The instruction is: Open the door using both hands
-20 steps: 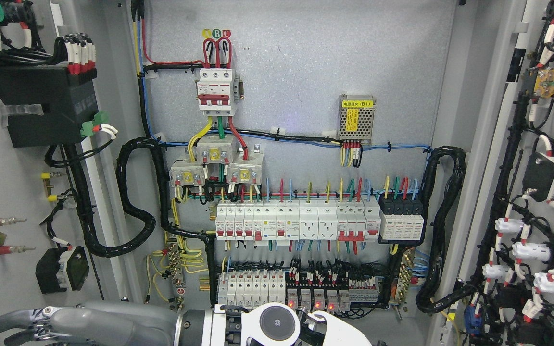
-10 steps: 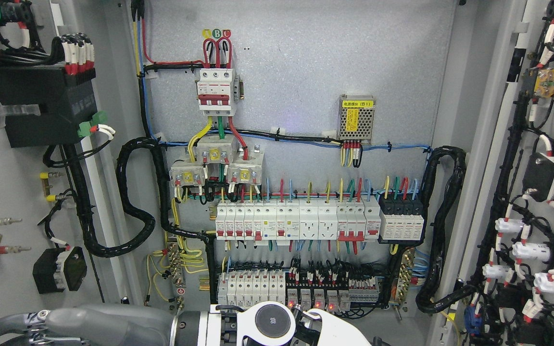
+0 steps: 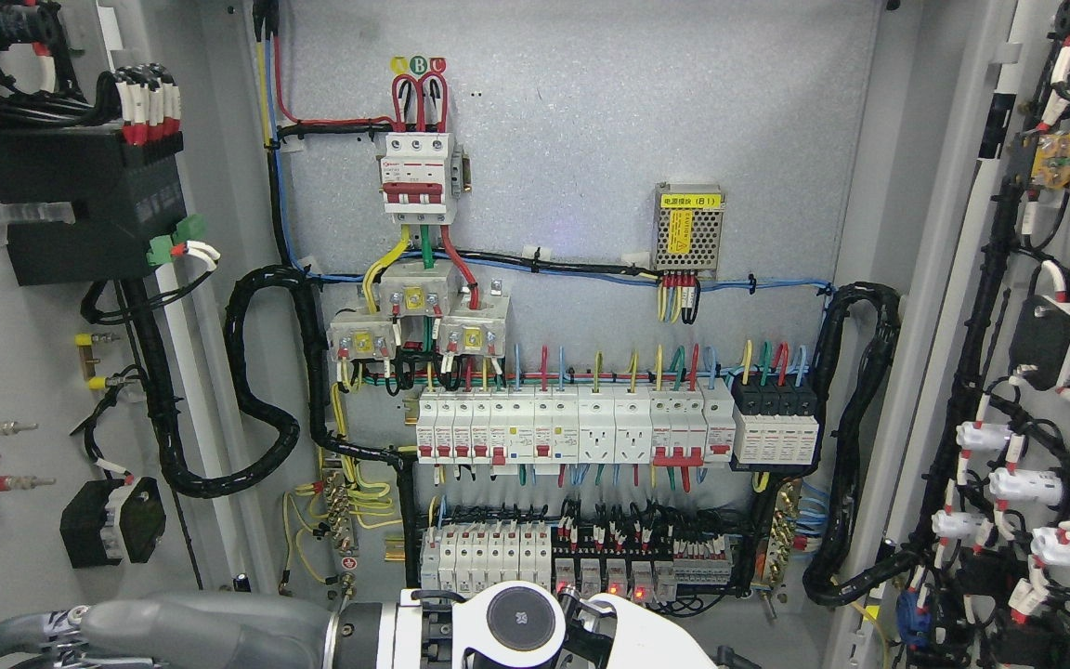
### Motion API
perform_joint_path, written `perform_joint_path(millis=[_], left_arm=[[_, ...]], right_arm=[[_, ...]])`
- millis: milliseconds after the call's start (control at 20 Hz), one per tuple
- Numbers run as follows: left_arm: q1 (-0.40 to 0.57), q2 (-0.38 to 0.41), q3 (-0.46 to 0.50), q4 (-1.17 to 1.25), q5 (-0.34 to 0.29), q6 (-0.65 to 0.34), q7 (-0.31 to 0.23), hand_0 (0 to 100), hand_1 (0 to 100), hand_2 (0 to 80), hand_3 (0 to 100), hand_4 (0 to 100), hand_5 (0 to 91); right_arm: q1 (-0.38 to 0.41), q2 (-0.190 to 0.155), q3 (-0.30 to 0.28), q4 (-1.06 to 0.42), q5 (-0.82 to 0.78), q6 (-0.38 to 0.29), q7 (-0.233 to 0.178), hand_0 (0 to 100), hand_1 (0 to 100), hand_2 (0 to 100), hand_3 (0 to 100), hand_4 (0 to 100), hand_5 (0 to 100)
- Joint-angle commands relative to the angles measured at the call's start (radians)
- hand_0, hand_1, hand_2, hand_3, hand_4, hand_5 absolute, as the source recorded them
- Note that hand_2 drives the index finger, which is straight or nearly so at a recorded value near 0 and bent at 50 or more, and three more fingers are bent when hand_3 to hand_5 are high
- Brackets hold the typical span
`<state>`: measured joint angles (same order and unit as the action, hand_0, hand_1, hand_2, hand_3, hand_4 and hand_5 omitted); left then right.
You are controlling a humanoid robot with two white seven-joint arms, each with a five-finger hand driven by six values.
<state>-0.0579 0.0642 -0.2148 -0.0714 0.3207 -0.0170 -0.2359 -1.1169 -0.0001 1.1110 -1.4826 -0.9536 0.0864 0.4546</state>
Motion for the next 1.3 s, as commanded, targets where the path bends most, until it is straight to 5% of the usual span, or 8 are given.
perform_joint_path(millis=[0,300,551,1051,1251], left_arm=[[0.000,-0.003,0.000,-0.004,0.001,0.000,-0.002,29,0,2.7,3,4,0.0],[0.000,-0.004,0.000,-0.002,0.000,0.000,-0.002,29,0,2.7,3,4,0.0],[0.000,-0.014,0.000,-0.002,0.000,0.000,-0.002,29,0,2.7,3,4,0.0],[-0.002,-0.012,0.000,-0.017,0.001,-0.034,-0.005,29,0,2.7,3,4,0.0],[0.076,0.020,0.000,-0.328,0.000,-0.037,-0.093,29,0,2.7,3,4,0.0]], right_arm=[[-0.008,0.000,0.018,0.007,-0.002,0.001,0.003,22,0,0,0,0,0],[-0.015,0.000,0.021,0.007,0.001,0.003,0.004,22,0,0,0,0,0],[0.008,0.000,-0.049,0.010,0.013,0.012,0.006,22,0,0,0,0,0],[0.218,0.000,-0.219,-0.108,0.182,0.009,0.009,22,0,0,0,0,0],[0.325,0.000,-0.333,-0.152,0.291,0.006,0.006,22,0,0,0,0,0]])
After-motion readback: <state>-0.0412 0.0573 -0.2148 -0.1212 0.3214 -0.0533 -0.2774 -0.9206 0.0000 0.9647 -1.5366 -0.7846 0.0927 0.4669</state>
